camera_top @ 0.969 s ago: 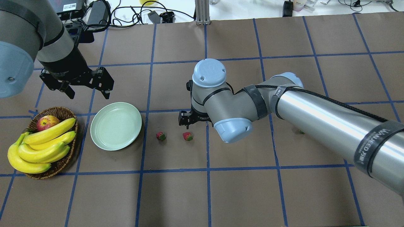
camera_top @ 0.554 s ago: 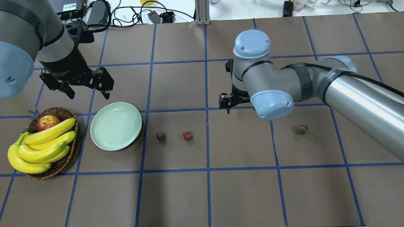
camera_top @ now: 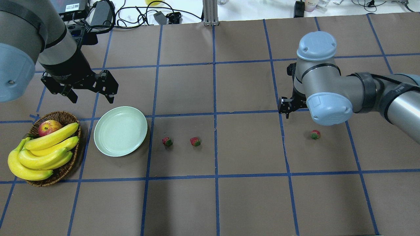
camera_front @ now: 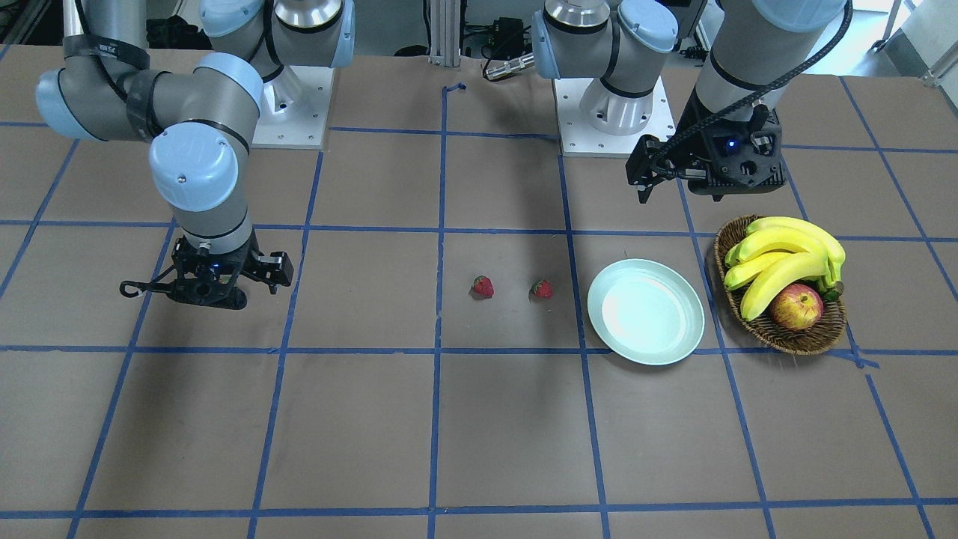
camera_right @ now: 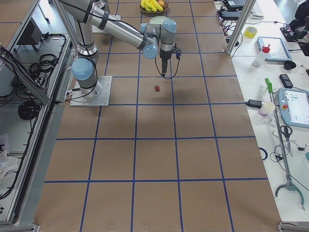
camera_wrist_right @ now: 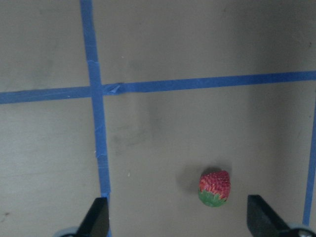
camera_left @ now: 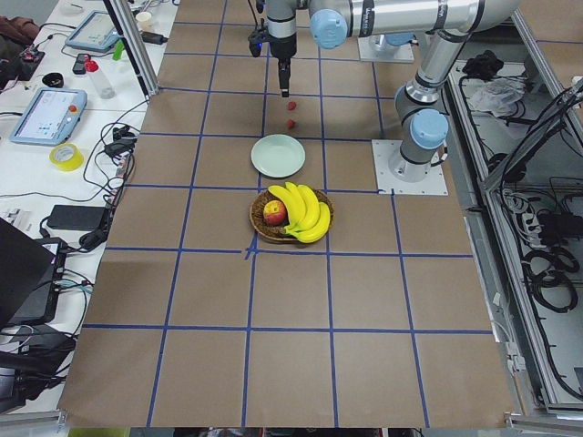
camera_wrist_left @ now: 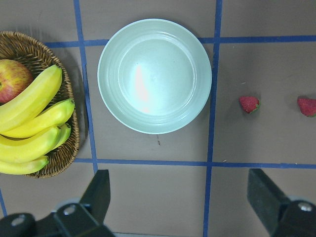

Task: Collect all strawberries into plate
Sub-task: 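Reach the right gripper to the farthest strawberry and grasp it, then carry the third strawberry toward the others and release it there, then raise the right arm away while the left gripper moves toward the strawberries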

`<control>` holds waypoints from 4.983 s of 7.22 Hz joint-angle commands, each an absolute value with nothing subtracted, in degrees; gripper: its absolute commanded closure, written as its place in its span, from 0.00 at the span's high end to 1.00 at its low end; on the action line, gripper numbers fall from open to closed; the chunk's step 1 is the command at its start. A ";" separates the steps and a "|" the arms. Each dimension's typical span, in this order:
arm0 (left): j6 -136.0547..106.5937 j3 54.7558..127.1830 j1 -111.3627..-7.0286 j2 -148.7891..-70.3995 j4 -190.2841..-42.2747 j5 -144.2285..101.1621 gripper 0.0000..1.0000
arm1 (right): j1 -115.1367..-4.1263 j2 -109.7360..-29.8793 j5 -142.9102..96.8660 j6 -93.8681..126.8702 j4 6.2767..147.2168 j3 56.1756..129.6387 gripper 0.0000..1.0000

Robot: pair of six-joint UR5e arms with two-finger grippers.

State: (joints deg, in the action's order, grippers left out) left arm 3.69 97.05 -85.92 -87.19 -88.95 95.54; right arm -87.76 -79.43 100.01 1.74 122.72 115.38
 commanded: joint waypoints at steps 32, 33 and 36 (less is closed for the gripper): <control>2.81 98.53 -85.61 -87.98 -89.03 94.40 1.00 | -107.84 -73.08 75.71 16.79 130.39 105.47 1.00; 2.64 98.53 -85.69 -87.46 -89.03 94.22 1.00 | -107.58 -76.69 82.90 16.18 126.77 105.47 1.00; 3.09 99.13 -84.91 -90.59 -84.85 90.18 1.00 | -103.03 -86.46 89.90 15.91 115.45 103.64 1.00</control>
State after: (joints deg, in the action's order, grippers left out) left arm 3.55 98.68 -85.34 -88.71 -87.93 91.29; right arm -105.16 -82.63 87.70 16.05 120.89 105.07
